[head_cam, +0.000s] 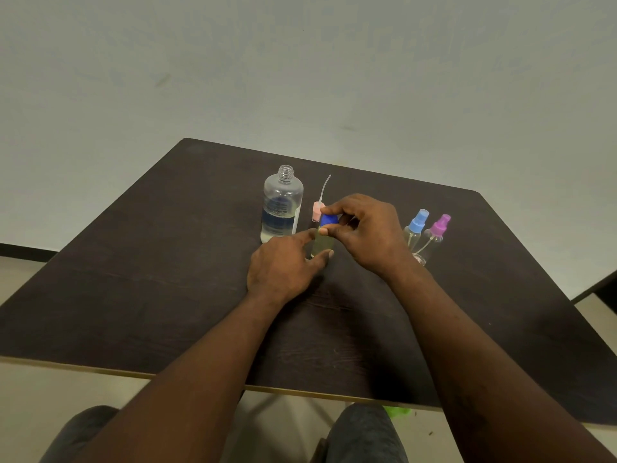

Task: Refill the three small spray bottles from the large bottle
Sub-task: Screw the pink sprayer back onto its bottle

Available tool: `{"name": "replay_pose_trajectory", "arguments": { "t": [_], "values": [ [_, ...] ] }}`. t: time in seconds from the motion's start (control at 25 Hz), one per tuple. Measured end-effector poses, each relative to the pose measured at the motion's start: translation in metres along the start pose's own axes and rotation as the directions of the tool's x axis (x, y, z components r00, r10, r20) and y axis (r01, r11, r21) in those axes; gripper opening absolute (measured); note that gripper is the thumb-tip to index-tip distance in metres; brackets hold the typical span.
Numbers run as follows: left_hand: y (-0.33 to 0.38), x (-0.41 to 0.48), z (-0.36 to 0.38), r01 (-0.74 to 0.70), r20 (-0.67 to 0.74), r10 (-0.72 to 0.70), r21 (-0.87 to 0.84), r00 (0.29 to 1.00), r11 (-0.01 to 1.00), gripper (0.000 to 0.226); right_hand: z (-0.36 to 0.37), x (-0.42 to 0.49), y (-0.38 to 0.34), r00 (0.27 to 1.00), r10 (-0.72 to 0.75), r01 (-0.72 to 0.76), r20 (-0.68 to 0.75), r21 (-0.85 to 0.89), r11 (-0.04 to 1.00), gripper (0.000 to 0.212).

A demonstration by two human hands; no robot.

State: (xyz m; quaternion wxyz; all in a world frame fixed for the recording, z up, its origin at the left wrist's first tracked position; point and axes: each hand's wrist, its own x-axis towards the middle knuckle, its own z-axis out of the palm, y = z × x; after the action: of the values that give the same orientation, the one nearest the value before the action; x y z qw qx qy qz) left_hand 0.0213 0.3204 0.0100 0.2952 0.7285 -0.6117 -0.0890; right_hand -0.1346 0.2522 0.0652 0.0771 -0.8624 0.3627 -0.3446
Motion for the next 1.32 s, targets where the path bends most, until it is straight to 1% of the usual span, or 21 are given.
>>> {"name": "replay_pose_trajectory", "arguments": {
  "t": [0.08, 0.12, 0.2, 0.24, 0.28, 0.36, 0.44, 0.52, 0.64, 0.8, 0.92, 1.08, 1.12, 1.16, 1.2, 1.28, 1.32],
  "values": [
    [0.0, 0.0, 0.0, -0.001, 0.002, 0.001, -0.002, 1.0, 1.0, 0.054, -0.002, -0.001, -0.003, 0.999, 0.03, -0.028, -0.033, 0.057, 0.998, 0.032],
    [0.0, 0.0, 0.0, -0.004, 0.001, 0.004, -0.003, 1.0, 1.0, 0.054, -0.003, -0.002, -0.004, 0.995, 0.072, -0.062, -0.073, 0.131, 0.99, 0.03],
    [0.0, 0.001, 0.0, -0.006, -0.004, 0.006, -0.004, 1.0, 1.0, 0.054, -0.001, -0.001, 0.001, 0.967, 0.202, -0.153, -0.153, 0.28, 0.948, 0.025],
    [0.0, 0.001, 0.0, -0.006, -0.01, 0.006, -0.006, 1.0, 1.0, 0.053, 0.002, -0.001, 0.007, 0.948, 0.28, -0.223, -0.154, 0.308, 0.925, 0.023],
    [0.0, 0.0, 0.0, -0.006, -0.014, 0.006, -0.009, 1.0, 1.0, 0.053, 0.007, -0.001, 0.016, 0.925, 0.36, -0.311, -0.121, 0.303, 0.901, 0.02],
    [0.001, 0.0, 0.001, -0.009, -0.027, 0.009, -0.011, 1.0, 1.0, 0.054, 0.019, -0.005, 0.033, 0.876, 0.482, -0.46, -0.001, 0.297, 0.837, 0.019],
    [0.001, 0.0, 0.002, -0.007, -0.04, 0.007, -0.011, 0.999, 1.0, 0.054, 0.032, -0.009, 0.043, 0.847, 0.519, -0.523, 0.117, 0.366, 0.77, 0.025],
    [0.001, 0.001, 0.002, -0.008, -0.042, 0.007, -0.018, 0.999, 1.0, 0.055, 0.04, -0.006, 0.043, 0.853, 0.493, -0.518, 0.171, 0.391, 0.761, 0.03],
    [0.0, 0.0, 0.002, -0.006, -0.044, 0.005, -0.025, 0.999, 1.0, 0.054, 0.048, 0.005, 0.042, 0.874, 0.445, -0.486, 0.196, 0.384, 0.785, 0.032],
    [-0.001, 0.001, 0.003, 0.0, -0.043, -0.001, -0.024, 0.999, 1.0, 0.059, 0.054, 0.011, 0.047, 0.9, 0.409, -0.436, 0.155, 0.378, 0.817, 0.024],
    [-0.001, 0.002, 0.003, 0.0, -0.053, -0.002, -0.027, 0.999, 1.0, 0.059, 0.06, 0.014, 0.046, 0.918, 0.366, -0.397, 0.153, 0.344, 0.851, 0.018],
    [0.0, 0.001, 0.002, -0.018, -0.066, 0.016, -0.025, 0.998, 1.0, 0.054, 0.061, 0.018, 0.049, 0.927, 0.305, -0.366, 0.22, 0.343, 0.865, 0.022],
    [0.001, 0.0, 0.001, -0.014, -0.061, 0.012, -0.026, 0.998, 1.0, 0.053, 0.061, 0.019, 0.051, 0.923, 0.322, -0.381, 0.212, 0.374, 0.846, 0.021],
    [0.001, 0.0, 0.001, -0.006, -0.054, 0.004, -0.027, 0.999, 1.0, 0.053, 0.061, 0.019, 0.055, 0.916, 0.362, -0.401, 0.174, 0.428, 0.81, 0.017],
    [0.001, 0.001, 0.001, 0.003, -0.05, -0.004, -0.026, 0.999, 1.0, 0.053, 0.062, 0.02, 0.058, 0.901, 0.42, -0.417, 0.106, 0.475, 0.775, 0.014],
    [0.001, 0.002, 0.002, 0.014, -0.045, -0.015, -0.02, 0.999, 1.0, 0.055, 0.066, 0.025, 0.064, 0.837, 0.547, -0.475, -0.013, 0.479, 0.738, 0.019],
    [0.001, 0.002, 0.002, 0.014, -0.042, -0.015, -0.017, 0.999, 1.0, 0.056, 0.068, 0.029, 0.066, 0.815, 0.579, -0.512, -0.016, 0.449, 0.732, 0.025]
  ]
}}
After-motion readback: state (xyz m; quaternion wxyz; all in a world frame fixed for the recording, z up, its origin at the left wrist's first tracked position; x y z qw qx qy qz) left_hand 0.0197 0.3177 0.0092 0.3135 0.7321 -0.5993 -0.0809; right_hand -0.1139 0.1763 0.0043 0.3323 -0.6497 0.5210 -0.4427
